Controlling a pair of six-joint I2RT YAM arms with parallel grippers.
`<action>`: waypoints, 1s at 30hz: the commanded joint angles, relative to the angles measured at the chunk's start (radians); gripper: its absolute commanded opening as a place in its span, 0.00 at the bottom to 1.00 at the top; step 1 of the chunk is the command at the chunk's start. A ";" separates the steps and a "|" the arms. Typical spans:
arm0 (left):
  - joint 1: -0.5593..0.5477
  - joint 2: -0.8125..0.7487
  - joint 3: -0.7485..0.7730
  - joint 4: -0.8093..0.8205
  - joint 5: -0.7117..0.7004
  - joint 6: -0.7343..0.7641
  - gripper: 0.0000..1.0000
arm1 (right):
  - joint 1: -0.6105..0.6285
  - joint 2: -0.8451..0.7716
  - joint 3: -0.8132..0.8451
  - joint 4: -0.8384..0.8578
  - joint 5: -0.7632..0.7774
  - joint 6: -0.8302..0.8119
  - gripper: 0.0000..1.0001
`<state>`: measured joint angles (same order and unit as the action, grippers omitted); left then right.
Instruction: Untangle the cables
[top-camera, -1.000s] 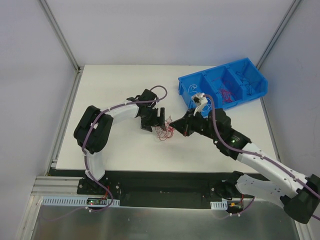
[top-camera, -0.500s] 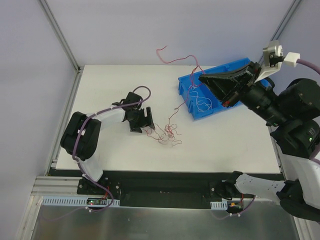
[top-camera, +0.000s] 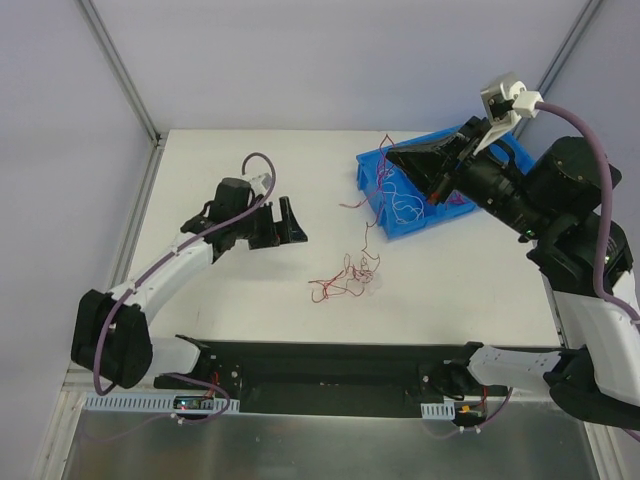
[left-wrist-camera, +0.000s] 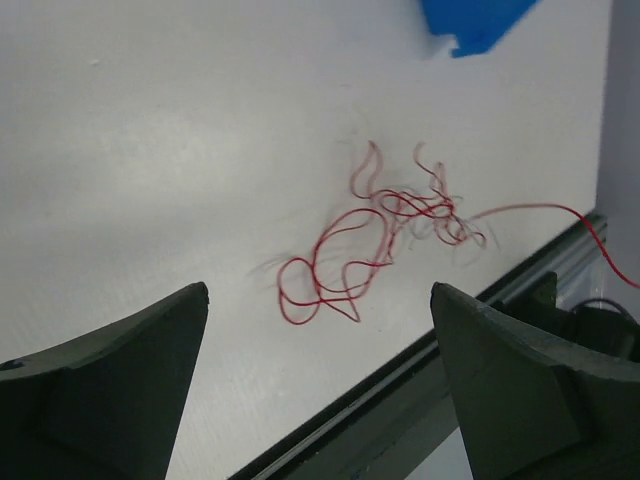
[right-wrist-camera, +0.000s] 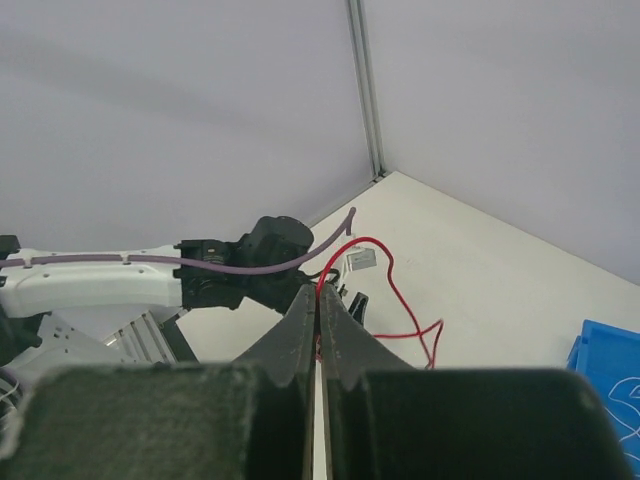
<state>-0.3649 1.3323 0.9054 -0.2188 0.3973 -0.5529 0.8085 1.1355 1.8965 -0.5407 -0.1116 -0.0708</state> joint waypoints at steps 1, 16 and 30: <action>-0.133 -0.067 0.052 0.073 0.112 0.090 0.94 | 0.000 -0.020 0.062 0.004 0.015 -0.024 0.00; -0.419 0.566 0.405 0.105 -0.144 -0.030 0.78 | 0.001 0.044 0.297 0.044 -0.057 0.101 0.00; -0.080 0.182 0.089 -0.020 -0.189 -0.019 0.67 | 0.000 -0.069 0.173 0.073 0.105 -0.058 0.00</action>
<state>-0.4324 1.6905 1.0077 -0.1715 0.2176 -0.6281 0.8085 1.1084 2.1933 -0.5007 -0.0891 -0.0586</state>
